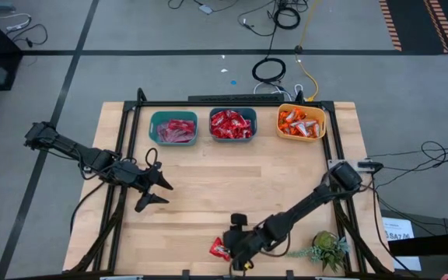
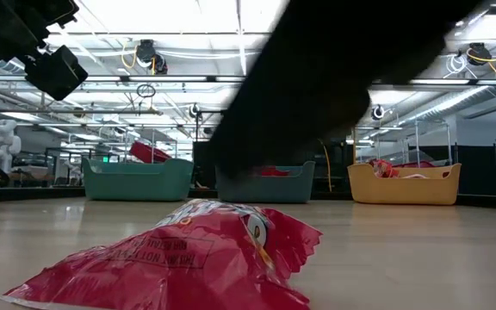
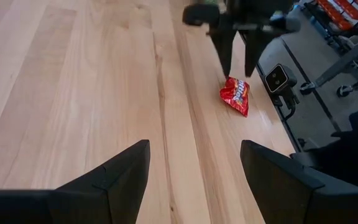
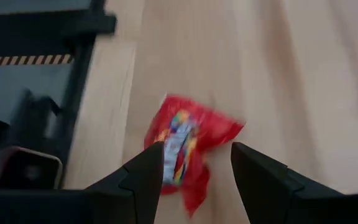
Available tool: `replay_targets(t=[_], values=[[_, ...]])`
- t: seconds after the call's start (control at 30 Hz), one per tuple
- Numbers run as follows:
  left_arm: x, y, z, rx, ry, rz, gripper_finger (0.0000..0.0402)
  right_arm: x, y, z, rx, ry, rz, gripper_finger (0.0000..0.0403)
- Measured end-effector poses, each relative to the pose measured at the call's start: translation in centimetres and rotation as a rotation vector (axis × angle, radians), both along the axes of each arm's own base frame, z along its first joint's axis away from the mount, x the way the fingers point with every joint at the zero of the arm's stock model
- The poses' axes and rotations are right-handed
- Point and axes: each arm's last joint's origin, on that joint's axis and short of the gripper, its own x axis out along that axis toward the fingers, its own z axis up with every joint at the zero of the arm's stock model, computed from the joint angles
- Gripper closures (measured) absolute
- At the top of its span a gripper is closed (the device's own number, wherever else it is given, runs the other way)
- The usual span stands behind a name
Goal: Sort candy
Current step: Put the red candy into the blue bin
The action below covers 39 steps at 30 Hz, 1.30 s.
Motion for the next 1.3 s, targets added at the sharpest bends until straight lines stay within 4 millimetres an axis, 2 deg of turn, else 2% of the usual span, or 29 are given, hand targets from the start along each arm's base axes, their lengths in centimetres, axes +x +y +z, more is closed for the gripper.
replay_targets(t=[0.23, 0.3, 0.37, 0.47, 0.5, 0.7, 1.0, 1.17, 1.3], values=[[0.0, 0.0, 0.0, 0.0, 0.001, 0.0, 0.0141, 0.7, 1.2, -4.2, 0.034, -0.015, -0.025, 0.0229], [0.0, 0.0, 0.0, 0.0, 0.001, 0.0, 0.0141, 0.9, 1.1, -5.0, 0.038, -0.013, -0.046, 0.0249], [0.0, 0.0, 0.0, 0.001, 0.001, 0.0, 0.0141, 1.1, 0.9, -5.7, 0.052, 0.002, -0.08, 0.0288], [0.0, 0.0, 0.0, 0.001, 0.001, 0.0, 0.0141, 1.3, 0.5, -6.0, 0.076, 0.018, -0.114, 0.0369], [0.0, 0.0, 0.0, 0.001, 0.001, 0.0, 0.0141, 1.4, 0.4, -6.0, 0.077, 0.018, -0.115, 0.0382], [0.0, 0.0, 0.0, 0.0, 0.001, 0.0, 0.0141, 1.6, -0.5, -4.5, 0.023, -0.012, -0.117, 0.0391], [0.0, 0.0, 0.0, -0.001, -0.001, 0.0, 0.0141, 3.8, -6.3, 0.3, -0.056, -0.091, -0.178, 0.0401], [0.0, 0.0, 0.0, -0.001, -0.001, 0.0, 0.0141, 5.1, -11.0, 2.7, -0.119, -0.138, -0.216, 0.0401], [0.0, 0.0, 0.0, -0.001, -0.001, 0.0, 0.0141, 5.9, -15.7, 4.7, -0.12, -0.167, -0.25, 0.0401]])
